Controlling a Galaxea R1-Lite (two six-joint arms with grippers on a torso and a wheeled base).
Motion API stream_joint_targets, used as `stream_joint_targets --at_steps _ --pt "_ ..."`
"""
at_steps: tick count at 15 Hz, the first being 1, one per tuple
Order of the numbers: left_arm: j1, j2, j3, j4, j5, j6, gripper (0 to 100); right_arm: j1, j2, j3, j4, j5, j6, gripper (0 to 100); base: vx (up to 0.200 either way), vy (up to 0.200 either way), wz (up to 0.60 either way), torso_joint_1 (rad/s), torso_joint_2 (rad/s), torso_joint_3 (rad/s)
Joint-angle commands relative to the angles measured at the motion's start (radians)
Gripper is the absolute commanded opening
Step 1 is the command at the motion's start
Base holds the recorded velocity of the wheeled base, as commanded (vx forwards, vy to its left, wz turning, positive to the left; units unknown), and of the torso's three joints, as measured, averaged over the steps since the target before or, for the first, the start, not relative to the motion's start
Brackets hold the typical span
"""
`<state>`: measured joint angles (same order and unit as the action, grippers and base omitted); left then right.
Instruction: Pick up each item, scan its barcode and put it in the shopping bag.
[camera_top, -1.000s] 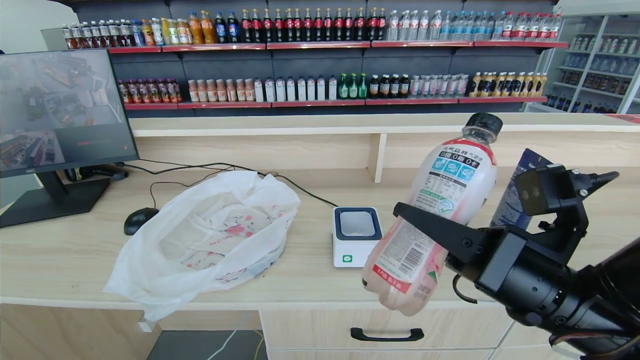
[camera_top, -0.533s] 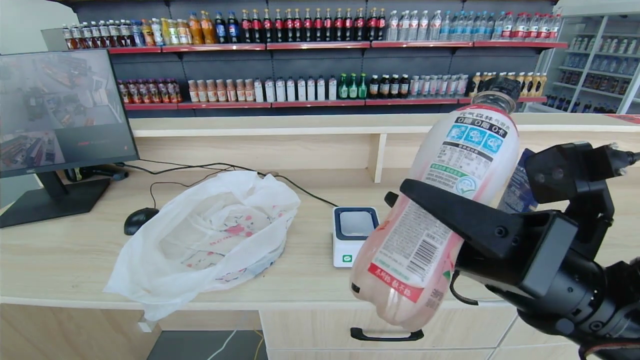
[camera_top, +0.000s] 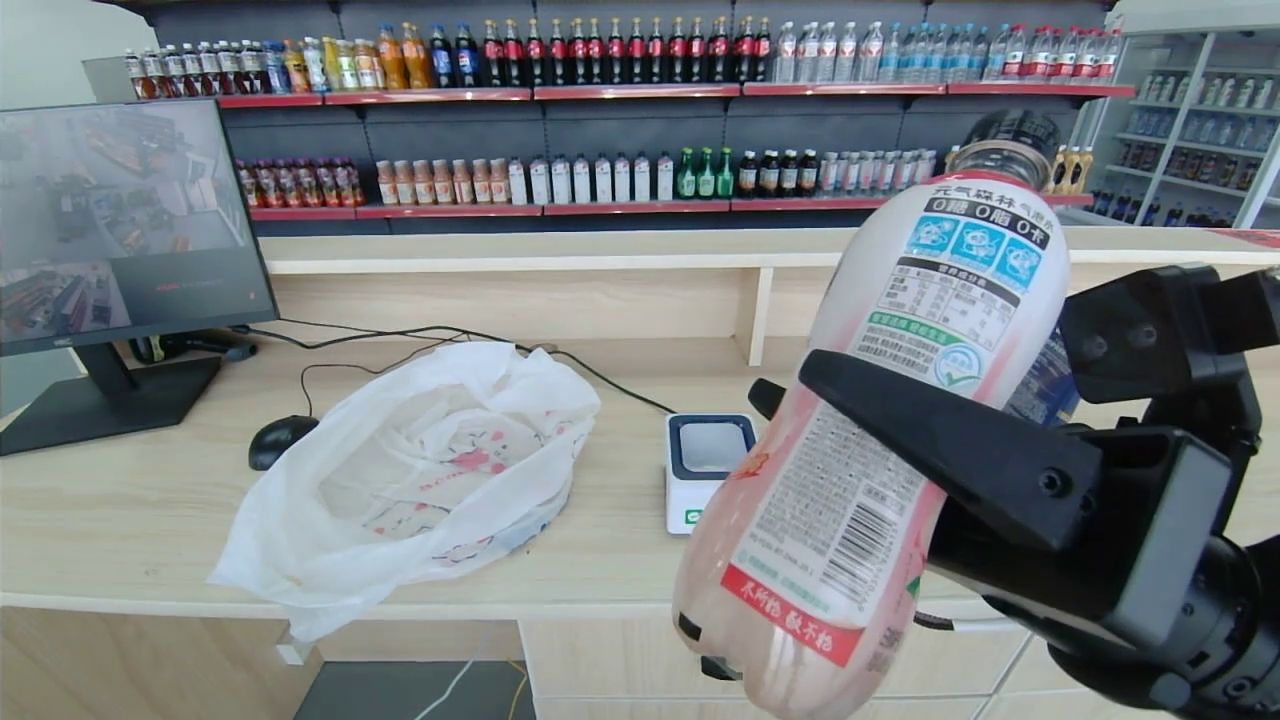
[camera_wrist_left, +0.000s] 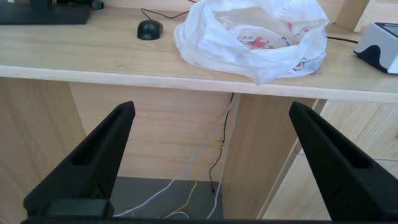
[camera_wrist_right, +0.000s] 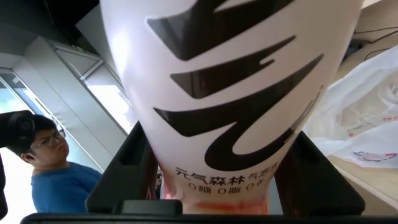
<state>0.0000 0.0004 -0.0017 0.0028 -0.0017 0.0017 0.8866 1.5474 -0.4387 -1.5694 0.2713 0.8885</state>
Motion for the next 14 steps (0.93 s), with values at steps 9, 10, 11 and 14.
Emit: stream_joint_targets --at_steps 9,10,11,14 --pt "0.002 0.000 0.000 0.000 0.000 0.000 100 0.008 -0.003 -0.020 -0.001 0.002 -0.005 0 0.000 0.000 0.00 0.000 0.00 0.000" --pt "0.000 0.000 0.000 0.000 0.000 0.000 100 0.008 -0.003 -0.023 -0.001 0.002 -0.013 0 0.000 0.000 0.00 0.000 0.00 0.000" --pt "0.000 0.000 0.000 0.000 0.000 0.000 100 0.009 -0.001 -0.023 -0.001 0.002 -0.019 0 0.000 0.000 0.00 0.000 0.00 0.000" --pt "0.000 0.000 0.000 0.000 0.000 0.000 100 0.015 -0.003 -0.008 -0.001 0.002 -0.059 0 0.000 0.000 0.00 0.000 0.00 0.000"
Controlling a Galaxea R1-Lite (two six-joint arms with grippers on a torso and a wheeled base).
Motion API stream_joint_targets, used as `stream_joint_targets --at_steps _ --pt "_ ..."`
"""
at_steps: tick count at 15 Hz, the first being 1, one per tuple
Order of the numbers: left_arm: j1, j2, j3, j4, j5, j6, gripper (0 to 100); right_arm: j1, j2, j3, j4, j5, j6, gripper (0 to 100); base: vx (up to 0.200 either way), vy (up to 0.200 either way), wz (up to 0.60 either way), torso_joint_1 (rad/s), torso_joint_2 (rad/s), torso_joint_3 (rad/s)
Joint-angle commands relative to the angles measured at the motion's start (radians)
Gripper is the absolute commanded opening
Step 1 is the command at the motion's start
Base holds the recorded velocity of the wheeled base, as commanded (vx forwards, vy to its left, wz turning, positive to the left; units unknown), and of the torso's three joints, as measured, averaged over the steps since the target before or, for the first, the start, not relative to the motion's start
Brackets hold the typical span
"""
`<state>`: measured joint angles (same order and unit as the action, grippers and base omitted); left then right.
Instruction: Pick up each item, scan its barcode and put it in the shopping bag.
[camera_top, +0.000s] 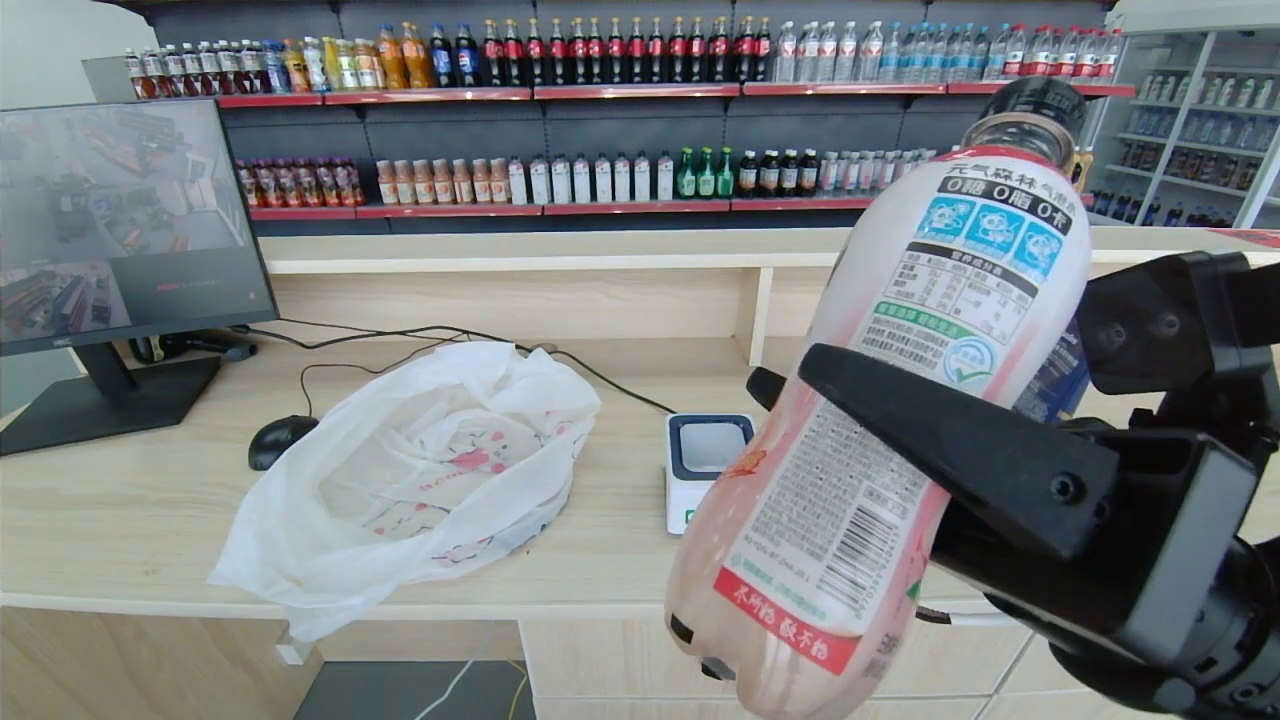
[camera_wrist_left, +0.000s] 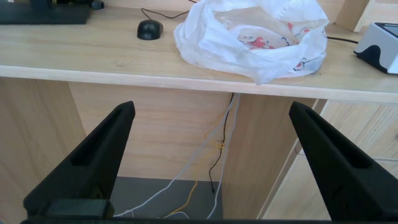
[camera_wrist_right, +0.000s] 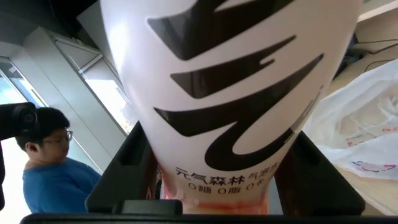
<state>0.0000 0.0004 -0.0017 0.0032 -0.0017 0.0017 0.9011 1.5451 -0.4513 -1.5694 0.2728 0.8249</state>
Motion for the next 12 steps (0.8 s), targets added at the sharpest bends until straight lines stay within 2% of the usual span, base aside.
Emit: stream_joint_targets --at_steps 1,3,6,8,9,10,11,12 --pt "0.000 0.000 0.000 0.000 0.000 0.000 100 0.001 0.000 0.019 -0.001 0.000 -0.053 0 0.000 0.000 0.00 0.000 0.00 0.000" --pt "0.000 0.000 0.000 0.000 0.000 0.000 100 -0.001 0.003 0.066 -0.001 -0.001 -0.165 0 0.000 0.000 0.00 0.000 0.00 0.000" --pt "0.000 0.000 0.000 0.000 0.000 0.000 100 -0.001 -0.026 0.172 -0.001 -0.007 -0.242 0 0.000 0.000 0.00 0.000 0.00 0.000" --pt "0.000 0.000 0.002 0.000 0.000 0.000 100 -0.011 -0.028 0.253 -0.001 -0.015 -0.340 0 0.000 0.000 0.00 0.000 0.00 0.000" --pt "0.000 0.000 0.000 0.000 0.000 0.000 100 -0.013 -0.037 0.307 -0.001 -0.017 -0.437 0 0.000 0.000 0.00 0.000 0.00 0.000" --pt "0.000 0.000 0.000 0.000 0.000 0.000 100 -0.016 -0.042 0.313 -0.001 -0.017 -0.458 0 0.000 0.000 0.00 0.000 0.00 0.000" --pt "0.000 0.000 0.000 0.000 0.000 0.000 100 -0.039 -0.045 0.327 -0.001 -0.044 -0.504 0 0.000 0.000 0.00 0.000 0.00 0.000" --pt "0.000 0.000 0.000 0.000 0.000 0.000 100 -0.059 -0.045 0.333 -0.001 -0.119 -0.573 0 0.000 0.000 0.00 0.000 0.00 0.000"
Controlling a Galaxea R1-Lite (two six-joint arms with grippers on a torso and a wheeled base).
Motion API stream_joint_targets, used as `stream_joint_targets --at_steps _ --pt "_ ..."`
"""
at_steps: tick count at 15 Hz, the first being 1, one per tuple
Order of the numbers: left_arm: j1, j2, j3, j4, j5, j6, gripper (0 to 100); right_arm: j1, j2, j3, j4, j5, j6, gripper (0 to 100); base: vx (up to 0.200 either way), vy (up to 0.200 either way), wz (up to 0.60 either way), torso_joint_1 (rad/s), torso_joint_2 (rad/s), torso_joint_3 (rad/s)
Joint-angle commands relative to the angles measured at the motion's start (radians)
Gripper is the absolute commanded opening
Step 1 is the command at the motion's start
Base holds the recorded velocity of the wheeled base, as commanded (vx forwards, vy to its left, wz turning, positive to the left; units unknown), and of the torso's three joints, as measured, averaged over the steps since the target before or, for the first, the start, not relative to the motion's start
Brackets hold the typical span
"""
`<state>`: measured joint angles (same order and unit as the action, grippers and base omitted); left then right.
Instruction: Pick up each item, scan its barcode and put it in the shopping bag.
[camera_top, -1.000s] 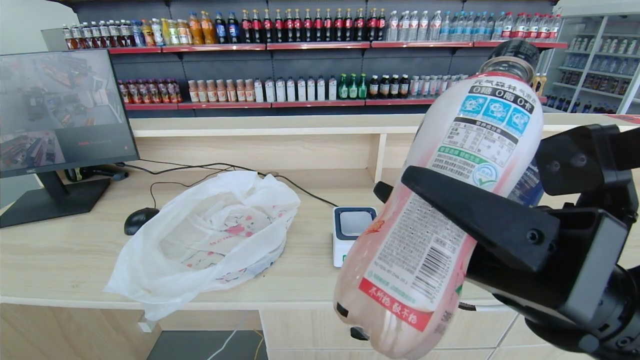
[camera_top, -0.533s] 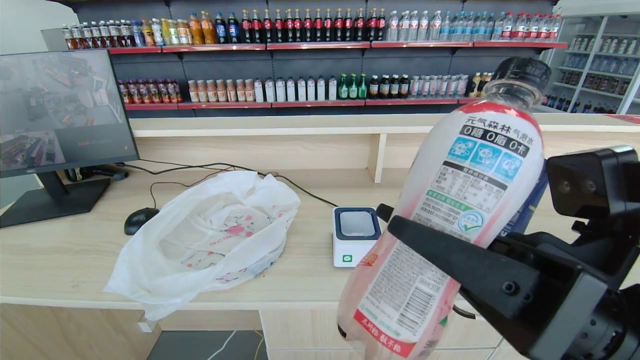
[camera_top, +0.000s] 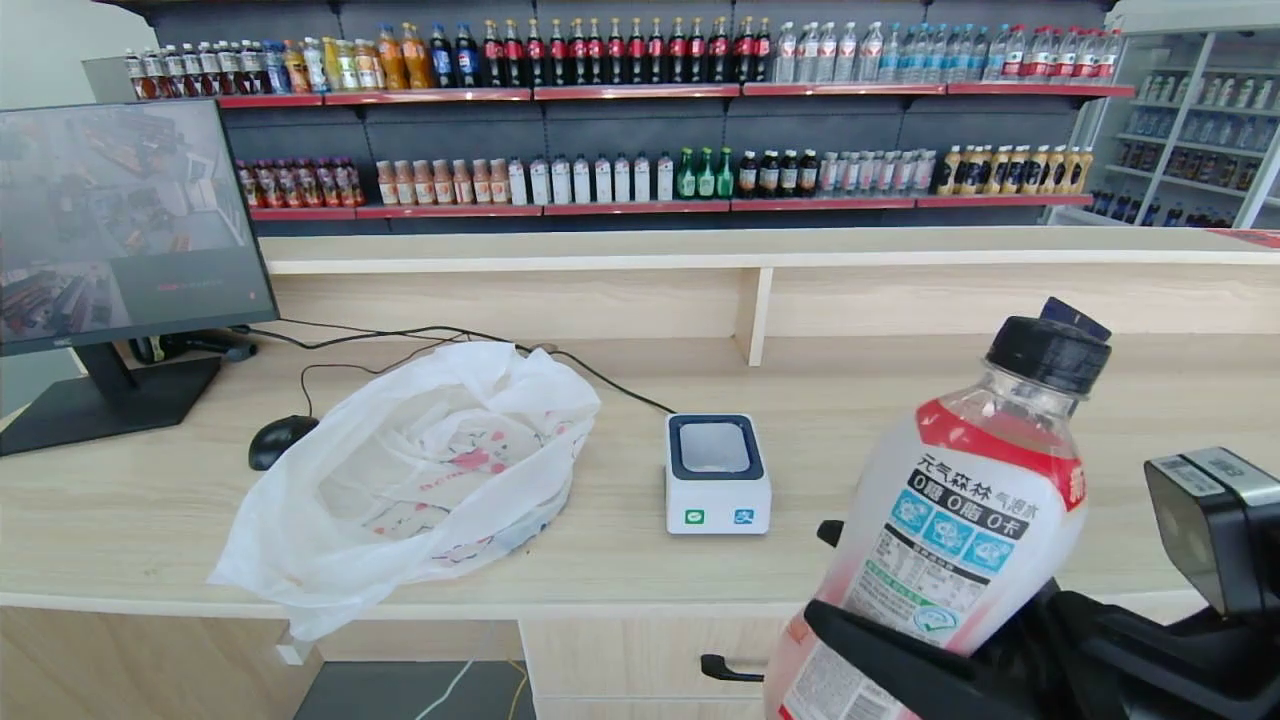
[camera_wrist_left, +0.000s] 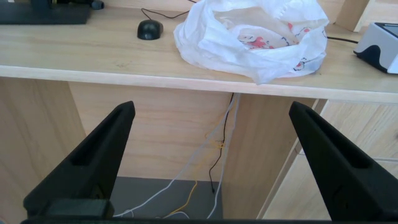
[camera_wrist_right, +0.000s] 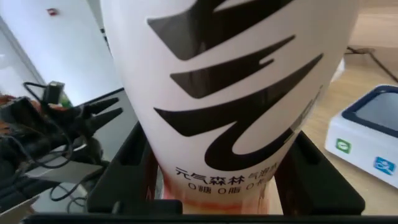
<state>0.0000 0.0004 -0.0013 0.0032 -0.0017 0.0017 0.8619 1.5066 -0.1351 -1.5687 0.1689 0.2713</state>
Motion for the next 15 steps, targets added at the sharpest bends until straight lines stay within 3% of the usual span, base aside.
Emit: stream_joint_targets --at_steps 1,4,8,12,15 --pt "0.000 0.000 0.000 0.000 0.000 0.000 100 -0.041 -0.009 0.017 -0.002 -0.083 -0.050 0 0.000 0.000 0.00 0.000 0.00 0.000" --pt "0.000 0.000 0.000 0.000 0.000 0.001 100 -0.141 -0.040 0.038 -0.002 -0.218 -0.141 0 0.000 0.000 0.00 0.000 0.00 0.000" --pt "0.000 0.000 0.000 0.000 0.000 0.000 100 -0.359 -0.083 0.025 -0.002 -0.215 -0.279 0 0.000 0.000 0.00 0.000 0.00 0.000" --pt "0.000 0.000 0.000 0.000 0.000 -0.002 100 -0.388 -0.054 -0.020 -0.002 -0.216 -0.277 0 0.000 0.000 0.00 0.000 0.00 0.000" --pt "0.000 0.000 0.000 0.000 0.000 -0.002 100 -0.498 0.026 -0.121 -0.002 -0.216 -0.248 0 0.000 0.000 0.00 0.000 0.00 0.000"
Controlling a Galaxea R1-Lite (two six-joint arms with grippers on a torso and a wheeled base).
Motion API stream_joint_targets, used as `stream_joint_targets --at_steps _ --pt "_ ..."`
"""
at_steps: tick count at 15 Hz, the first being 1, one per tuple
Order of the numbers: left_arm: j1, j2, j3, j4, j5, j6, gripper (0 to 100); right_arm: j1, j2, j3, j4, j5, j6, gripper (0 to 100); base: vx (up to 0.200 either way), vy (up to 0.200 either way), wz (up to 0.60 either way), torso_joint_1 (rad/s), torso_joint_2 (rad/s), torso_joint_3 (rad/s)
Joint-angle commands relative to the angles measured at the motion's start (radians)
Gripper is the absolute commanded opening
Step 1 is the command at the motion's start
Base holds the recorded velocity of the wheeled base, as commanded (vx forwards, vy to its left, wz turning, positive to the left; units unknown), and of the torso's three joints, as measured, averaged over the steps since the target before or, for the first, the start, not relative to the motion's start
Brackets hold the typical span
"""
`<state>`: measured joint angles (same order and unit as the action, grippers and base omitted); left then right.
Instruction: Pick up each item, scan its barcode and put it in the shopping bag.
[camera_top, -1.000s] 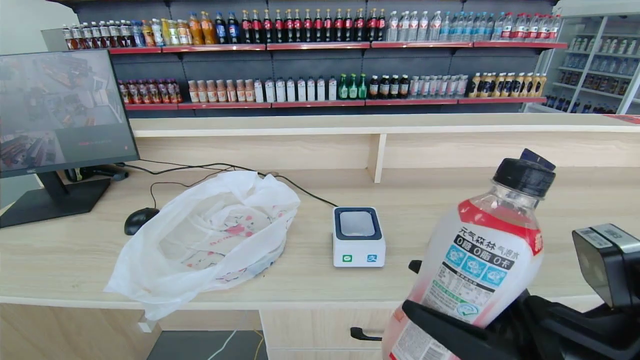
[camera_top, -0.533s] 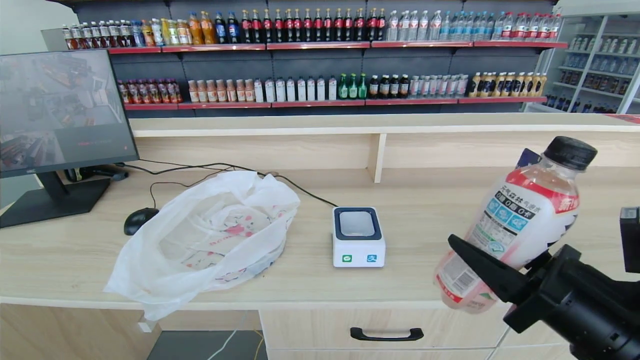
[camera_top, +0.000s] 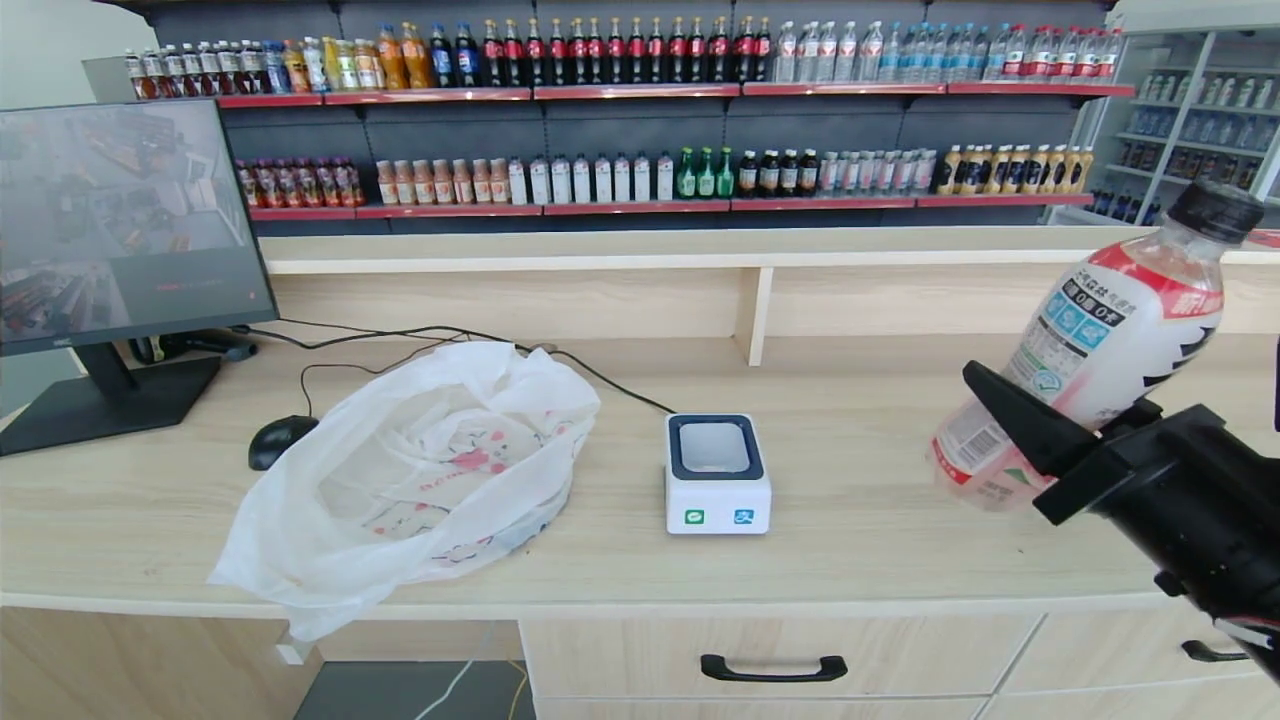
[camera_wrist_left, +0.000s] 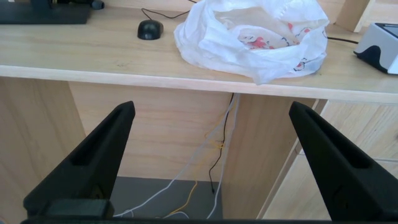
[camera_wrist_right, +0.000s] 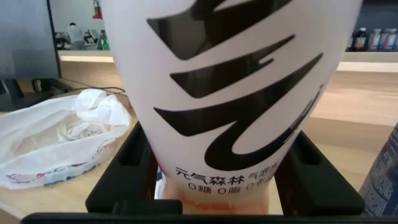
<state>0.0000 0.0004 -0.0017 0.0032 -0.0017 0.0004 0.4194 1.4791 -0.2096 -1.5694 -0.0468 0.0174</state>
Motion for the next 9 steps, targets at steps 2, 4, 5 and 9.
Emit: stream_joint_targets --at_steps 2,4,5,9 --pt "0.000 0.000 0.000 0.000 0.000 -0.002 100 -0.131 0.073 -0.056 -0.001 -0.001 -0.019 0 0.000 0.000 0.00 0.000 0.00 0.000" --pt "0.000 0.000 0.000 0.000 0.000 -0.002 100 -0.128 0.090 -0.068 -0.001 -0.001 -0.048 0 0.000 0.000 0.00 0.000 0.00 0.000" --pt "0.000 0.000 0.000 0.000 0.000 -0.002 100 -0.120 0.098 -0.080 -0.001 -0.001 -0.051 0 0.000 0.000 0.00 0.000 0.00 0.000" --pt "0.002 0.000 0.000 0.000 0.000 -0.002 100 -0.116 0.096 -0.082 -0.001 -0.001 -0.045 0 -0.150 0.000 0.00 0.009 0.00 0.001"
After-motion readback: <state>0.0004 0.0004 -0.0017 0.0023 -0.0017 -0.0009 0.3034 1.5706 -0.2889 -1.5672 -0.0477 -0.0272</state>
